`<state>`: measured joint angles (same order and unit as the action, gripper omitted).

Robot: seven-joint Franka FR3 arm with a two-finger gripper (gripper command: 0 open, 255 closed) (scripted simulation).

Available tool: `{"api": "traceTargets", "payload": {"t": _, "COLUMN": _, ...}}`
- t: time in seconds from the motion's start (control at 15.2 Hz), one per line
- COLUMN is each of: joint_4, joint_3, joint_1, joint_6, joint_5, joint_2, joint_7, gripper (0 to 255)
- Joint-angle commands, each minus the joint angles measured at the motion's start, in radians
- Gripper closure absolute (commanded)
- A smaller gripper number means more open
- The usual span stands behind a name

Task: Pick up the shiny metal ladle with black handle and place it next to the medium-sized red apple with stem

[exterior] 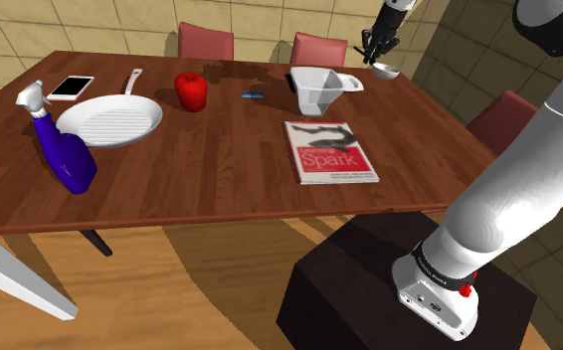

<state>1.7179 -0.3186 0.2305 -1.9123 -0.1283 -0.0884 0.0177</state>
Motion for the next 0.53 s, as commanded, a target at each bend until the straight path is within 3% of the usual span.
{"api": "traceTargets", "payload": {"t": 0.0, "joint_4": 0.040, "joint_3": 0.020, "joint_1": -0.028, "joint_6": -0.014, "joint_5": 0.017, "joint_2": 0.033, "joint_7": -0.052, "gripper": 255}}
{"api": "traceTargets", "payload": {"t": 0.46, "joint_4": 0.105, "joint_3": 0.100, "joint_1": -0.114, "joint_6": -0.042, "joint_5": 0.055, "joint_2": 0.086, "joint_7": -0.227, "gripper": 255}}
